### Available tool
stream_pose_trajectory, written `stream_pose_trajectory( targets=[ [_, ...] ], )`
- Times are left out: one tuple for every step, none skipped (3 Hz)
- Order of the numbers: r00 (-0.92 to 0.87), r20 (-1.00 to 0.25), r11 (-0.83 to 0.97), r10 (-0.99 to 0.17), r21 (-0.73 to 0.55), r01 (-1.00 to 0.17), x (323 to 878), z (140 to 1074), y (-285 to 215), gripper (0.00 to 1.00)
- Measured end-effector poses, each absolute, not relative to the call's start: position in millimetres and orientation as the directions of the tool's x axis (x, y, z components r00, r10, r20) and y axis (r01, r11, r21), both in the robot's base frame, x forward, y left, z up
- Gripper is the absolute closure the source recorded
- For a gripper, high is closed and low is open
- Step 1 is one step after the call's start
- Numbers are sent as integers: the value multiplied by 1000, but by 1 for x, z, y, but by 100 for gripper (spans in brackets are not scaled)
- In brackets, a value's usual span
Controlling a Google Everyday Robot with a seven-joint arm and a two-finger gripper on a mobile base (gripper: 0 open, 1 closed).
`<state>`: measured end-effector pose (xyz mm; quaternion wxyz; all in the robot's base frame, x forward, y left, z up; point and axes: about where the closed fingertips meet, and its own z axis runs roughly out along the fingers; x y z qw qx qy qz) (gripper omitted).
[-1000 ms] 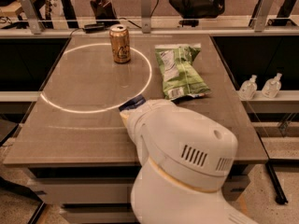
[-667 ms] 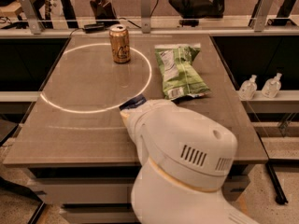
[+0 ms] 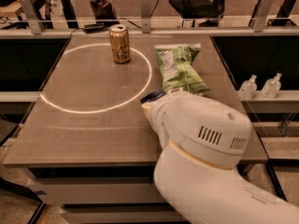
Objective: Move rxbar blueberry near green jalapeno chip bag
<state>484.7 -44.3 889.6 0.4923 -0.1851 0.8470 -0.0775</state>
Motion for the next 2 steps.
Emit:
stream_pose_trajectory(
  targets=[
    [-432,-795,905,-426,-374,-204,506,896,-73,100],
    [-425,-793,899,-437,-386,-205,507,897,-73,83]
  ],
)
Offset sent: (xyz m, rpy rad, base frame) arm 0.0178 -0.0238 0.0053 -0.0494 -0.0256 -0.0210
